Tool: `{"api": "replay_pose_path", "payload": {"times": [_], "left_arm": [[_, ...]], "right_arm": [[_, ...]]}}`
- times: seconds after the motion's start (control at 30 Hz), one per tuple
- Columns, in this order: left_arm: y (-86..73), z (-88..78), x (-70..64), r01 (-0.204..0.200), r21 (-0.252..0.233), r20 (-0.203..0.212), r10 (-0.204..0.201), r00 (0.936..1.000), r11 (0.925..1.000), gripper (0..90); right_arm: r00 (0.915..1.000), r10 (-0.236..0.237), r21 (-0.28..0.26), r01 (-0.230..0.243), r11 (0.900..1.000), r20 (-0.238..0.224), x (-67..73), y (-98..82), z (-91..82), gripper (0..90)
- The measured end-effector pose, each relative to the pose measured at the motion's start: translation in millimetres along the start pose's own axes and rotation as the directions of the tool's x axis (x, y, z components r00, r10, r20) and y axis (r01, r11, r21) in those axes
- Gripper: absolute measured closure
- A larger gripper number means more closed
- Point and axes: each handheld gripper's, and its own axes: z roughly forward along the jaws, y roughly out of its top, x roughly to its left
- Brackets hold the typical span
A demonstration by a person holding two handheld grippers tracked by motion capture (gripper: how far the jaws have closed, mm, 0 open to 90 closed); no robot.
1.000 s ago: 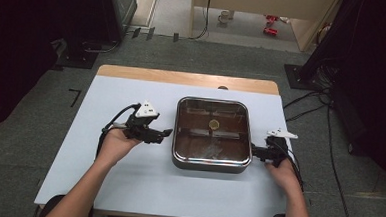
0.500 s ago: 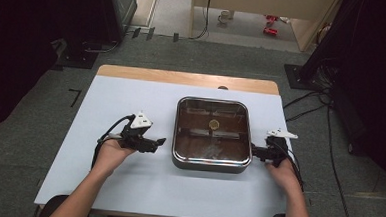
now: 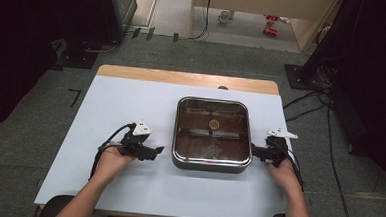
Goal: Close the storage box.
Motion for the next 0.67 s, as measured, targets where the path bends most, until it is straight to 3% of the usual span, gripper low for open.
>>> {"api": "replay_pose_path", "payload": {"times": [0.07, 0.17, 0.3, 0.4, 0.47, 0.67], "left_arm": [[-2.4, 2.3, -0.7, 0.003, 0.019, 0.013, -0.004, 0.9999, 0.9998, 21.3], [-3.7, 8.8, -2.7, 0.022, 0.06, -0.014, -0.022, 0.9997, 0.9979, 21.2], [-6.1, 10.9, -5.8, 0.014, 0.045, -0.027, -0.013, 0.9995, 0.9989, 18.6], [-12.2, 12.0, -10.2, -0.015, 0.005, -0.056, 0.015, 0.9983, 0.9999, 17.7], [-16.4, 11.7, -10.2, -0.009, -0.025, -0.055, 0.007, 0.9984, 0.9997, 17.3], [-17.1, 11.5, -10.4, -0.009, -0.029, -0.059, 0.007, 0.9982, 0.9996, 16.9]], "right_arm": [[1.0, 0.0, 0.0, 0.0, 1.0, 0.0, 0.0, 0.0, 0.0, 15.5], [1.0, 0.0, 0.0, 0.0, 1.0, 0.0, 0.0, 0.0, 0.0, 15.4], [1.0, 0.0, 0.0, 0.0, 1.0, 0.0, 0.0, 0.0, 0.0, 15.4], [1.0, 0.0, 0.0, 0.0, 1.0, 0.0, 0.0, 0.0, 0.0, 15.4], [1.0, 0.0, 0.0, 0.0, 1.0, 0.0, 0.0, 0.0, 0.0, 15.4], [1.0, 0.0, 0.0, 0.0, 1.0, 0.0, 0.0, -0.1, 0.0, 15.4]]}}
